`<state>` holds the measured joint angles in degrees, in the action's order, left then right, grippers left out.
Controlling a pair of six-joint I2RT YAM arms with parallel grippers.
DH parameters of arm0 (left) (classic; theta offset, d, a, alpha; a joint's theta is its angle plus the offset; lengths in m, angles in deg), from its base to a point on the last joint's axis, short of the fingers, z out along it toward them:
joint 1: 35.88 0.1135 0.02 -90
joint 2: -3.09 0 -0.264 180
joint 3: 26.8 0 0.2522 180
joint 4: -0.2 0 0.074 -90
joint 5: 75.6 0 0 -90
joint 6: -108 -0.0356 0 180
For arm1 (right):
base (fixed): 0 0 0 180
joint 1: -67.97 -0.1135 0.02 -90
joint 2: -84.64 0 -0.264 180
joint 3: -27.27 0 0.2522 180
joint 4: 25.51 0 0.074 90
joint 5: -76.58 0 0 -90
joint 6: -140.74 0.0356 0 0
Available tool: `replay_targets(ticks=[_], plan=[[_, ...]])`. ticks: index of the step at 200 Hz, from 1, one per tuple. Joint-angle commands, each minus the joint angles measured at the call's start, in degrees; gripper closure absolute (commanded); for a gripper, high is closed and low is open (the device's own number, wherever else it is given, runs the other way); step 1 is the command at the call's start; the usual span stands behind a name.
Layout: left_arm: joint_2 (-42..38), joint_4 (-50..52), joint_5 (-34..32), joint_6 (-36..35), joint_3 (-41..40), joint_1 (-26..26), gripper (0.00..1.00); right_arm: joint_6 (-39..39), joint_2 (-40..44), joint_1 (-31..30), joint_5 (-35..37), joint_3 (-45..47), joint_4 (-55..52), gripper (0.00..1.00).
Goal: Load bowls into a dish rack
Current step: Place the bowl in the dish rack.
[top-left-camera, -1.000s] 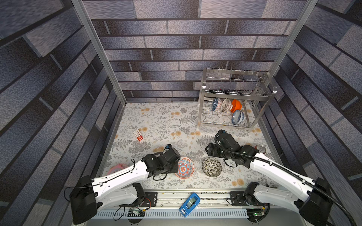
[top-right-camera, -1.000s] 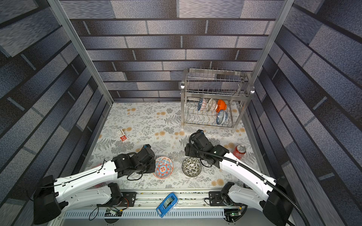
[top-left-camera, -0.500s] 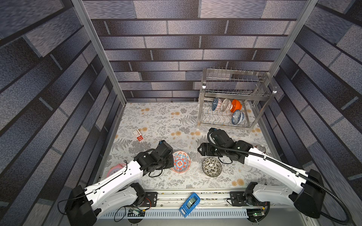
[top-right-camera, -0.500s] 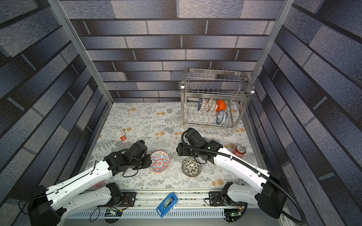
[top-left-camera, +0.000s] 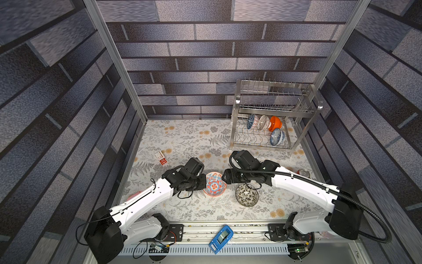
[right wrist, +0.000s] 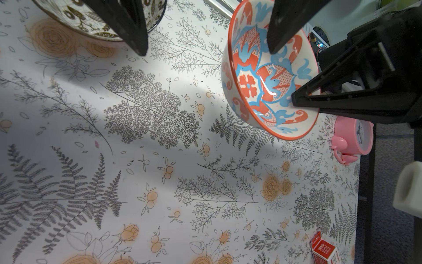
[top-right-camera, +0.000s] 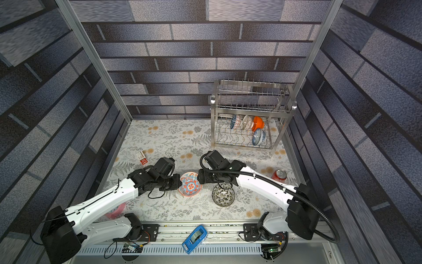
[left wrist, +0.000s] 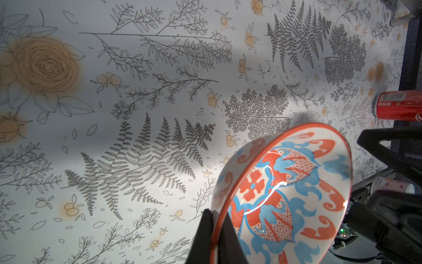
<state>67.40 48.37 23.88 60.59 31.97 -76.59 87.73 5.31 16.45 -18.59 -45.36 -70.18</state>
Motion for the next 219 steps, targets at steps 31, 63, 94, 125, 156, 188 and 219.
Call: replay_targets(ticks=[31, 63, 94, 125, 156, 188, 219], plan=[[0.62, -2.99, 2.94, -1.83, 2.43, 0.89, 1.0, -1.28, -2.43, -1.04, -1.32, -3.92, -1.21, 0.42], [0.38, -3.3, 3.01, -1.52, 2.1, 0.89, 1.0, -1.44, -3.87, -1.36, -1.59, -4.33, -1.29, 0.52], [0.09, -3.52, 2.92, -1.12, 1.83, 1.02, 1.0, -1.3, -5.36, -1.73, -1.37, -4.58, -0.9, 0.59], [-0.3, -3.56, 3.01, -0.99, 1.59, 1.06, 1.0, -1.24, -6.45, -2.24, -0.75, -5.29, -1.24, 0.62], [-0.64, -3.92, 3.12, -0.79, 1.13, 1.23, 1.0, -1.57, -7.24, -2.47, -0.17, -5.85, -1.87, 0.7], [-0.93, -4.08, 3.18, -0.46, 0.79, 1.24, 1.0, -1.66, -7.57, -2.79, 0.26, -6.34, -2.39, 0.74], [-1.28, -3.92, 3.09, -0.49, 0.51, 1.23, 1.0, -1.7, -7.9, -2.96, 0.77, -6.52, -2.37, 0.74]])
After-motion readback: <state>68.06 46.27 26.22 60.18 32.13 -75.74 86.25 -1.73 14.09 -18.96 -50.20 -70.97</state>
